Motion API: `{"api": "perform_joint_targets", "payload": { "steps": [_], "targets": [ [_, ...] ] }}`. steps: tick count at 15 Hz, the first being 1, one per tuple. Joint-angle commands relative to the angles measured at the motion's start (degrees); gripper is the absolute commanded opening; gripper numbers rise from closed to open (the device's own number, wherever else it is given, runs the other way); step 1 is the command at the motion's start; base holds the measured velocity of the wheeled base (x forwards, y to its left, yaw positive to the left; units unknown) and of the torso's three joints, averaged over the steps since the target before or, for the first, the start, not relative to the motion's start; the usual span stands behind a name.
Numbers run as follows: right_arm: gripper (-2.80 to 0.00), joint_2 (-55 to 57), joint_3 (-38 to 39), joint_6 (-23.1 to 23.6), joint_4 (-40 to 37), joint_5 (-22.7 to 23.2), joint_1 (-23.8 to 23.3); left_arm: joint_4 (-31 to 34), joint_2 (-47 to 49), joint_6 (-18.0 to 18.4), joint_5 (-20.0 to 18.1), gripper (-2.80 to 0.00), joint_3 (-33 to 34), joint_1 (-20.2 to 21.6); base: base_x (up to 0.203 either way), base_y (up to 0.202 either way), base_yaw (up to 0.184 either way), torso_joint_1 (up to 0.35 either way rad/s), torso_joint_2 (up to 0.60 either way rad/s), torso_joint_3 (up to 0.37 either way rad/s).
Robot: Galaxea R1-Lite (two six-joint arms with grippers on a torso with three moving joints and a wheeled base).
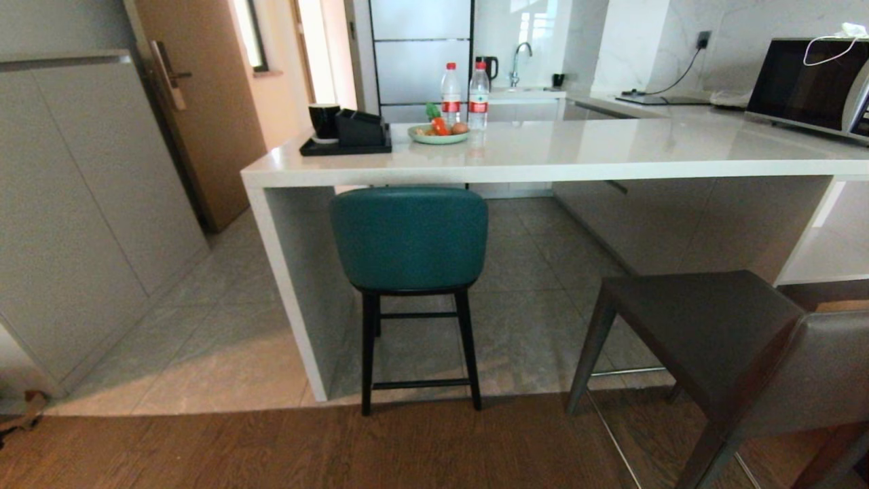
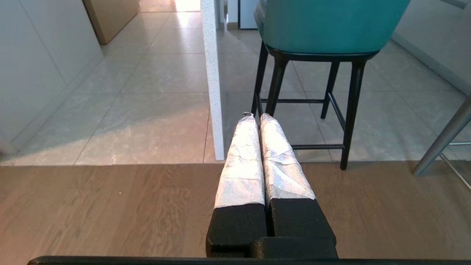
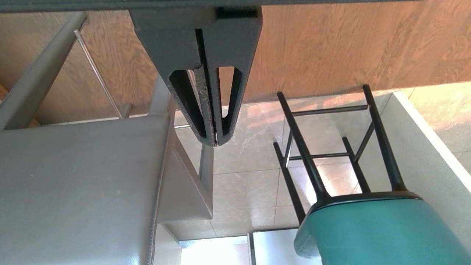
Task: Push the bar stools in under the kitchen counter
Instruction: Pull the blue chair out from under the dining table
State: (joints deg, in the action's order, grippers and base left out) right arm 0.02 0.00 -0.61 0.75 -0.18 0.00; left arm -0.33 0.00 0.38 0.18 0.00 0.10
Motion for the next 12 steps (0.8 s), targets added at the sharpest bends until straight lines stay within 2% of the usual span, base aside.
{"api": "perform_joint_targets", "payload": {
  "steps": [1, 10, 12],
  "targets": [
    [-2.80, 0.06, 0.26, -0.01, 0.04, 0.01, 0.00, -0.11, 0.00, -0.41, 0.08, -2.80, 0.09, -0.10, 0.000, 0.000, 0.000, 0.000, 0.00, 0.000],
    [-2.80, 0.06, 0.26, -0.01, 0.04, 0.01, 0.00, -0.02, 0.00, -0.55, 0.08, -2.80, 0.09, -0.10, 0.000, 0.000, 0.000, 0.000, 0.00, 0.000],
    [-2.80, 0.06, 0.26, -0.01, 0.04, 0.01, 0.00, -0.02, 0.00, -0.47, 0.08, -2.80, 0.09, -0.10, 0.157, 0.000, 0.002, -0.004, 0.00, 0.003]
  ]
}}
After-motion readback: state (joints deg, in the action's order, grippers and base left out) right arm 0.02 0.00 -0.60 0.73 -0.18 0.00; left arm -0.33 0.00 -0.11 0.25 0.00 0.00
